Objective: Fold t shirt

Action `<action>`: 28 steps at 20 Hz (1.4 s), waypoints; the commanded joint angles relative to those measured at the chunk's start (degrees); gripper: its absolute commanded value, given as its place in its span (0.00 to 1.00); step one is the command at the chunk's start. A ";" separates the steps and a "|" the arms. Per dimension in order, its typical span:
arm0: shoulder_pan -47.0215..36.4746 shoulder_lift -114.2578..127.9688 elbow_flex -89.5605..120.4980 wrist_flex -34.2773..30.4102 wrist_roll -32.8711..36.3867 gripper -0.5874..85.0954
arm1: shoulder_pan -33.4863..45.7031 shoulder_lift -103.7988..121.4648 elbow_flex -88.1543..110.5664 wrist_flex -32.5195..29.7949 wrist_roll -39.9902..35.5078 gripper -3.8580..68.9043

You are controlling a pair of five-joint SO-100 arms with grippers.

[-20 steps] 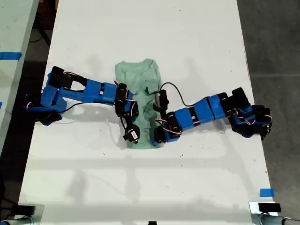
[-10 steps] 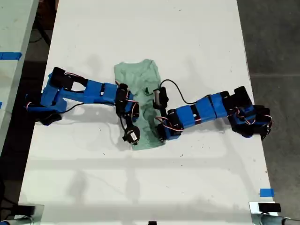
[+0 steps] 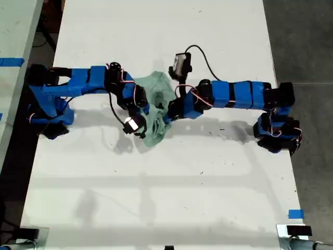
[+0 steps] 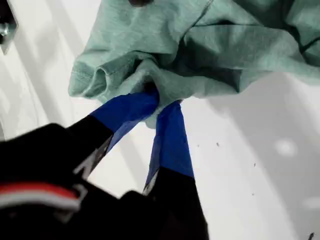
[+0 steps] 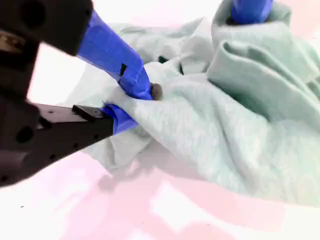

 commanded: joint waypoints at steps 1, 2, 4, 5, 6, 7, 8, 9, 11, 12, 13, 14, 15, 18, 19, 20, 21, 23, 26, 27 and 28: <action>-6.42 9.49 6.42 -0.09 2.46 0.01 | 5.80 5.19 -0.18 -5.89 -6.24 0.07; -8.53 11.69 9.14 -0.53 3.60 0.01 | 7.47 5.19 0.26 -8.61 -8.17 0.07; -12.30 14.77 13.01 -0.79 5.89 0.01 | 11.07 4.66 1.32 -14.33 -11.43 0.07; -13.97 16.52 14.94 -1.14 6.94 0.01 | 13.01 4.13 2.02 -16.96 -12.48 0.07; -15.64 18.37 16.88 -1.41 7.82 0.01 | 15.12 3.16 2.29 -19.16 -13.36 0.07; -17.05 20.04 18.54 -1.76 8.79 0.01 | 17.14 2.02 2.29 -21.27 -14.41 0.07; -18.37 21.71 20.21 -2.29 9.76 0.01 | 19.07 0.79 2.29 -23.91 -15.38 0.07; -19.51 23.03 21.45 -2.99 10.63 0.01 | 20.83 -0.26 2.20 -26.89 -16.52 0.07; -21.18 24.79 22.06 -4.22 11.78 0.01 | 23.82 -2.64 1.32 -33.57 -17.93 0.07; -22.24 25.93 21.71 -5.54 11.95 0.01 | 24.87 -4.13 0.53 -37.00 -18.28 0.07; -23.55 27.60 21.45 -7.29 11.34 0.01 | 25.66 -6.06 -0.53 -40.61 -18.19 0.07; -25.31 28.92 21.45 -9.05 10.28 0.01 | 26.28 -8.53 -2.11 -43.42 -17.49 0.07; -27.60 29.18 21.62 -10.28 8.61 0.01 | 26.81 -10.81 -3.43 -45.18 -16.52 0.04; -36.65 20.48 21.09 -12.92 7.91 0.01 | 28.12 -10.02 -1.85 -46.23 -17.14 0.04; -38.76 14.68 18.98 -13.18 8.96 0.01 | 28.48 -9.93 -1.76 -45.18 -17.75 0.04; -39.81 8.88 16.52 -13.18 9.93 0.01 | 28.48 -9.58 -0.79 -44.47 -18.37 0.04; -40.34 3.69 14.06 -13.18 10.63 0.01 | 28.48 -8.26 1.32 -44.38 -19.07 0.04; -41.40 -2.55 10.46 -13.18 11.95 0.01 | 27.60 -5.54 5.10 -43.77 -21.53 0.04; -42.54 -4.04 6.94 -12.66 13.97 0.01 | 28.56 -2.20 8.53 -41.22 -24.26 0.04; -42.98 -4.13 6.06 -12.48 14.85 0.04 | 29.53 -2.02 8.53 -39.64 -25.05 0.04; -43.33 -4.57 4.83 -12.13 15.91 0.10 | 30.76 -2.11 8.44 -38.58 -26.02 0.04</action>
